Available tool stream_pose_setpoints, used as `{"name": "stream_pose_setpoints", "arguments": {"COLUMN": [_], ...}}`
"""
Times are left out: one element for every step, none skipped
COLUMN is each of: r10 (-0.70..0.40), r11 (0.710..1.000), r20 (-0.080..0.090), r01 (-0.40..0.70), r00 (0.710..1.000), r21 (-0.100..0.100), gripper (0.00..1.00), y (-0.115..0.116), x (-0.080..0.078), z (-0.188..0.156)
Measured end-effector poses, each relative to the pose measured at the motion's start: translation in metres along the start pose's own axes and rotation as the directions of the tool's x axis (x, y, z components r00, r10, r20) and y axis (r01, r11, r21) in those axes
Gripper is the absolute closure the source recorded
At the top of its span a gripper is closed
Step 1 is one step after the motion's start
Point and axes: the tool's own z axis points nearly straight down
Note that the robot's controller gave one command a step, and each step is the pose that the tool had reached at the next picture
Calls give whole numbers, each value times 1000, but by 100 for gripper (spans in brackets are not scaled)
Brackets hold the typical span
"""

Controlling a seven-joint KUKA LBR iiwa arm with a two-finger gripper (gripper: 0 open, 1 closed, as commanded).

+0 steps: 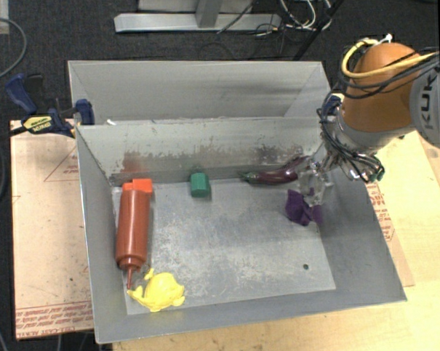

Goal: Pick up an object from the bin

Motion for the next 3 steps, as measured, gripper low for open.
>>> {"name": "stream_pose_setpoints", "arguments": {"r10": [-223,-166,-170], "r11": [975,986,985], "r20": [9,9,9], "r01": [223,166,170], "r00": [975,986,985], "r21": [8,7,6], "gripper": [100,100,100], "y": [-15,-21,-14], "x": [-6,-12,-6], "z": [-30,-39,-21]}}
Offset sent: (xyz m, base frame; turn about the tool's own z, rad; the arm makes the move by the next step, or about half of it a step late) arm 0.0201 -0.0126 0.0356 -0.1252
